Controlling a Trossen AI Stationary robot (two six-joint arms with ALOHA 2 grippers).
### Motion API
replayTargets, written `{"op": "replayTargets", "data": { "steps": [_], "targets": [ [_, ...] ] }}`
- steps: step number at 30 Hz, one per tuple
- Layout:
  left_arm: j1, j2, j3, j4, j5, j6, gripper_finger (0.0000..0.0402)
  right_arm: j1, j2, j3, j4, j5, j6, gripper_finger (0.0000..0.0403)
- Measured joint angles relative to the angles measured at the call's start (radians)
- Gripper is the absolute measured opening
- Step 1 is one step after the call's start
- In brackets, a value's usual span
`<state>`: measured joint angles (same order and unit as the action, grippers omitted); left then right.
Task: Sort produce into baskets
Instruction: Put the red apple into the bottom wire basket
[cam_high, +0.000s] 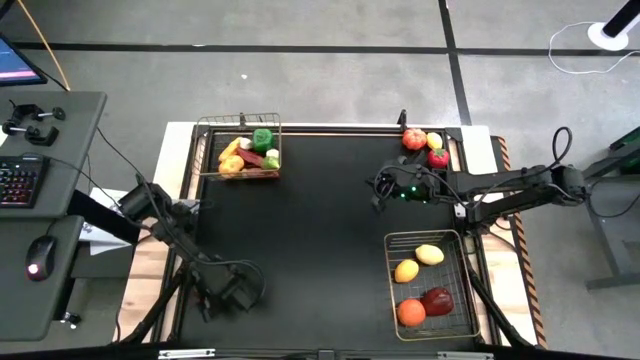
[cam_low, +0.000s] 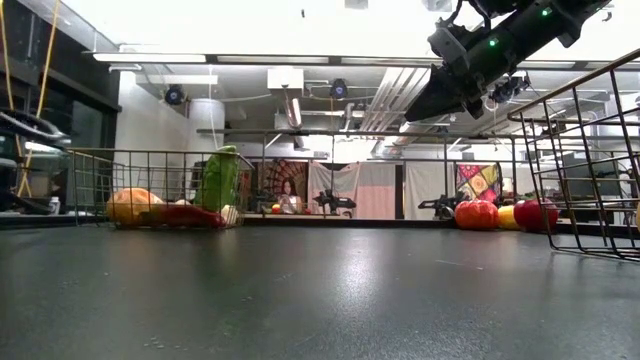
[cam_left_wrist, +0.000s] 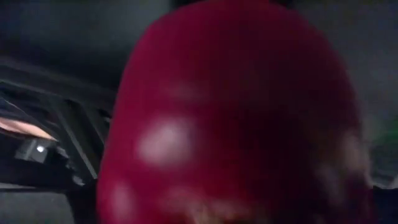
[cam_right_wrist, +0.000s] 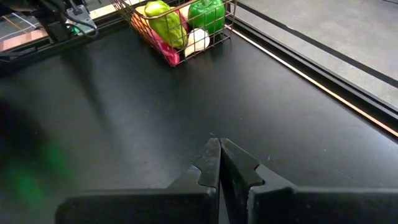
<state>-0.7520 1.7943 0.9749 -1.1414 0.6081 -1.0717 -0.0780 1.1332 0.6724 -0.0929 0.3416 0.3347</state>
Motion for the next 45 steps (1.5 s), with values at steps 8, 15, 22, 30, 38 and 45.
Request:
{"op": "replayTargets", "data": {
  "steps": [8, 15, 22, 30, 38, 45],
  "targets": [
    [0.079, -0.002, 0.001, -0.01, -0.145, 0.089, 0.0241, 0.0, 0.0, 0.0, 0.0, 0.0, 0.001, 0.0],
    [0.164, -0.003, 0.002, -0.008, -0.265, 0.218, 0.0241, 0.0, 0.0, 0.0, 0.0, 0.0, 0.0, 0.0],
    [0.25, -0.003, 0.002, 0.036, -0.374, 0.333, 0.0241, 0.0, 0.0, 0.0, 0.0, 0.0, 0.001, 0.0],
    [0.336, -0.005, 0.003, 0.162, -0.431, 0.483, 0.0241, 0.0, 0.0, 0.0, 0.0, 0.0, 0.001, 0.0],
    [0.394, -0.001, 0.016, 0.281, -0.432, 0.579, 0.0241, 0.0, 0.0, 0.0, 0.0, 0.0, 0.0, 0.0],
    [0.407, -0.001, 0.026, 0.336, -0.445, 0.564, 0.0241, 0.0, 0.0, 0.0, 0.0, 0.0, 0.0, 0.0]
  ]
}}
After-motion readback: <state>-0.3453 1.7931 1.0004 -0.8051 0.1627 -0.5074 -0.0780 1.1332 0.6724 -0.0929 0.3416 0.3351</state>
